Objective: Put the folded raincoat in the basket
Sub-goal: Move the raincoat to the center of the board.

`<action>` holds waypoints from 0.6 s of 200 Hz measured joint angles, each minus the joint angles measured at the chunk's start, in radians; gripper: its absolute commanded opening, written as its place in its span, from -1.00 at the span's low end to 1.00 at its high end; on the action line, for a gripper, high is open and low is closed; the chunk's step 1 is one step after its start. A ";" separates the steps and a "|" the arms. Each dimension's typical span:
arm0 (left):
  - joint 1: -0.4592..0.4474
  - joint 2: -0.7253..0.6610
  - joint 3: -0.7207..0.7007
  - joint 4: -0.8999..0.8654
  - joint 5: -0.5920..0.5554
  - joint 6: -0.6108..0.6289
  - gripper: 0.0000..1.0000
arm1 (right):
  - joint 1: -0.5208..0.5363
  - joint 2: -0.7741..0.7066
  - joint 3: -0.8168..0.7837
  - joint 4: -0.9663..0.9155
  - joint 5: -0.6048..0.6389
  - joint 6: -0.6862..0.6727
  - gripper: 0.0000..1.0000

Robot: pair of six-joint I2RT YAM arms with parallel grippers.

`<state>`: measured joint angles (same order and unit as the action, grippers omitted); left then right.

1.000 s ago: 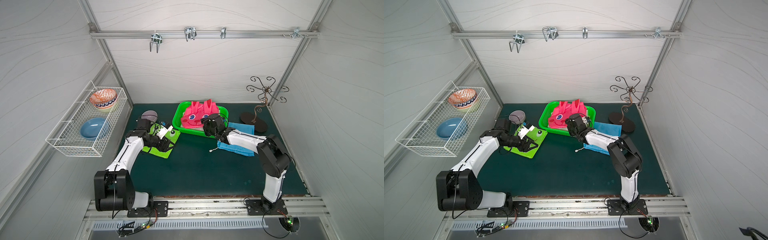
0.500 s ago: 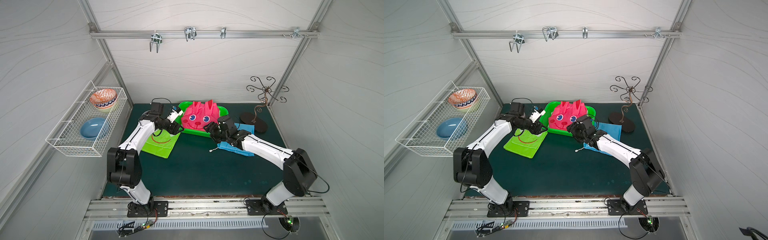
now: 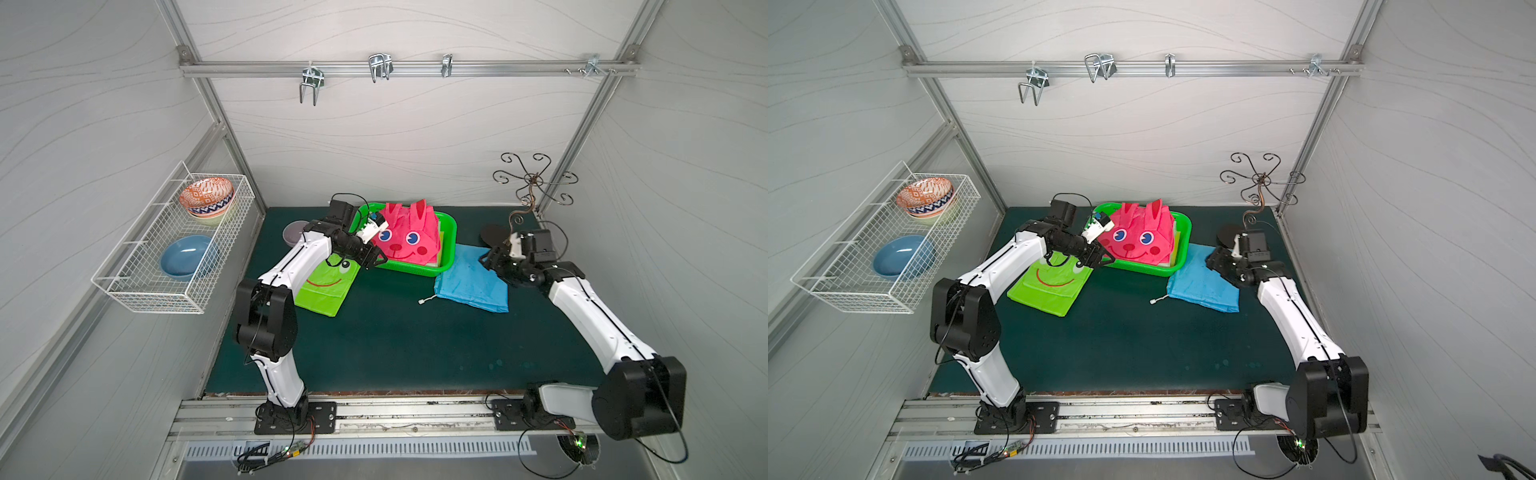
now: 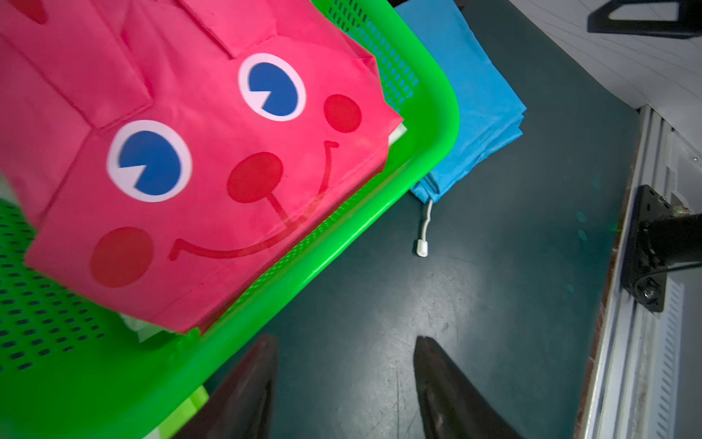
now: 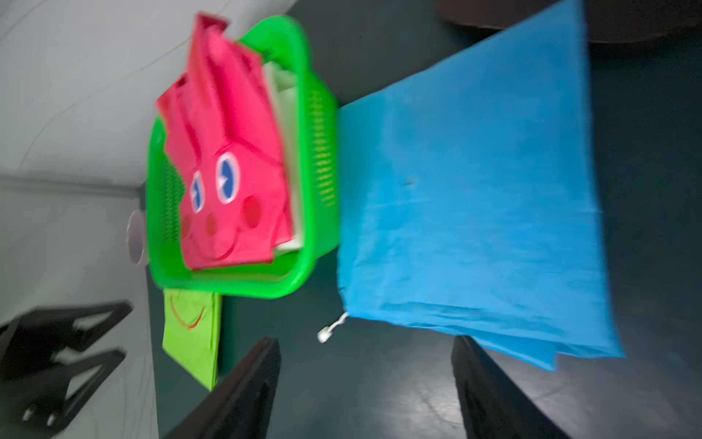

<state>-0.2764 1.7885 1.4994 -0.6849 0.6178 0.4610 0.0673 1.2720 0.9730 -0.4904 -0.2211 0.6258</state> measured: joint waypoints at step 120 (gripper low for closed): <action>-0.152 -0.082 -0.292 0.073 -0.095 -0.099 0.20 | -0.292 0.267 -0.264 0.289 -0.229 0.027 0.44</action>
<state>-0.4286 1.7061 1.2072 -0.6121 0.5232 0.3622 -0.2249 1.5394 0.7094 -0.2016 -0.4503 0.6525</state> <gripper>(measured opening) 0.597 0.740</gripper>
